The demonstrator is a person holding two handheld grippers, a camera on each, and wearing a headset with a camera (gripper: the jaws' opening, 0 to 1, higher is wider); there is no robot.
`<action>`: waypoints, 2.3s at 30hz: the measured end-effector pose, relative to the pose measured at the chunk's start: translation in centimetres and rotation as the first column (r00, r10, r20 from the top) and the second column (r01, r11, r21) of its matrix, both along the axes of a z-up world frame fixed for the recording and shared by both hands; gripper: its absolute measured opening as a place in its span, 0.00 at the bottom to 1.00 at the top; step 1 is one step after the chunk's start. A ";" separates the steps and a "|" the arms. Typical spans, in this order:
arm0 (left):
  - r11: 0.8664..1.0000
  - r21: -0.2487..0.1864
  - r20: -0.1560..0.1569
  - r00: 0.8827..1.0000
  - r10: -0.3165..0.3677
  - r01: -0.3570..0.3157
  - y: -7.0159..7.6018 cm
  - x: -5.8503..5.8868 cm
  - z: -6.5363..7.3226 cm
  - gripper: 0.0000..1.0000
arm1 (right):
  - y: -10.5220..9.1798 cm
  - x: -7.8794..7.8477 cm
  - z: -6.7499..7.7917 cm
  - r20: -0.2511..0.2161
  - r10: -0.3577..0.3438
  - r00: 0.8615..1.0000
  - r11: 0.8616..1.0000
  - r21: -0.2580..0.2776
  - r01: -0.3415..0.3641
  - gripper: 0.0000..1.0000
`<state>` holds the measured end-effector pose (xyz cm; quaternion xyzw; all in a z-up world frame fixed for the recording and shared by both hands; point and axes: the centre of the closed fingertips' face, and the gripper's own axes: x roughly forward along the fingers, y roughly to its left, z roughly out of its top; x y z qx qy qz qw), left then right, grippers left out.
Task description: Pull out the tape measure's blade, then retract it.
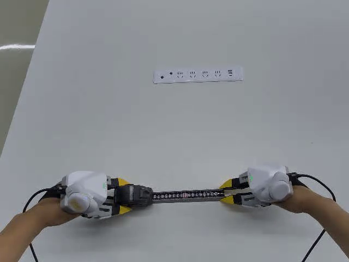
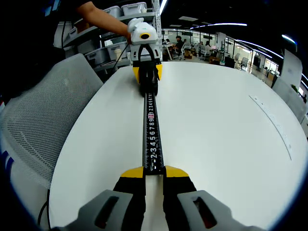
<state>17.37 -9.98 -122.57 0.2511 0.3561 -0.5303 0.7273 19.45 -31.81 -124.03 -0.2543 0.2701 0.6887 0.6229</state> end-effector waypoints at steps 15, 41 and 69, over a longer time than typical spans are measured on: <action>1.000 0.002 -0.002 1.000 -0.001 0.001 0.0 0.0 -0.1 0.30 | -1.1 0.1 -0.2 -0.004 -0.010 1.000 1.000 -0.009 0.010 0.10; 1.000 0.002 -0.007 1.000 0.001 -0.001 0.0 0.0 0.0 0.30 | -2.7 0.2 0.0 -0.010 -0.022 1.000 1.000 -0.019 0.022 0.10; 1.000 0.008 -0.006 1.000 -0.002 0.002 0.0 0.0 -0.1 0.30 | -4.0 0.2 0.1 -0.010 -0.025 1.000 0.999 -0.023 0.025 0.11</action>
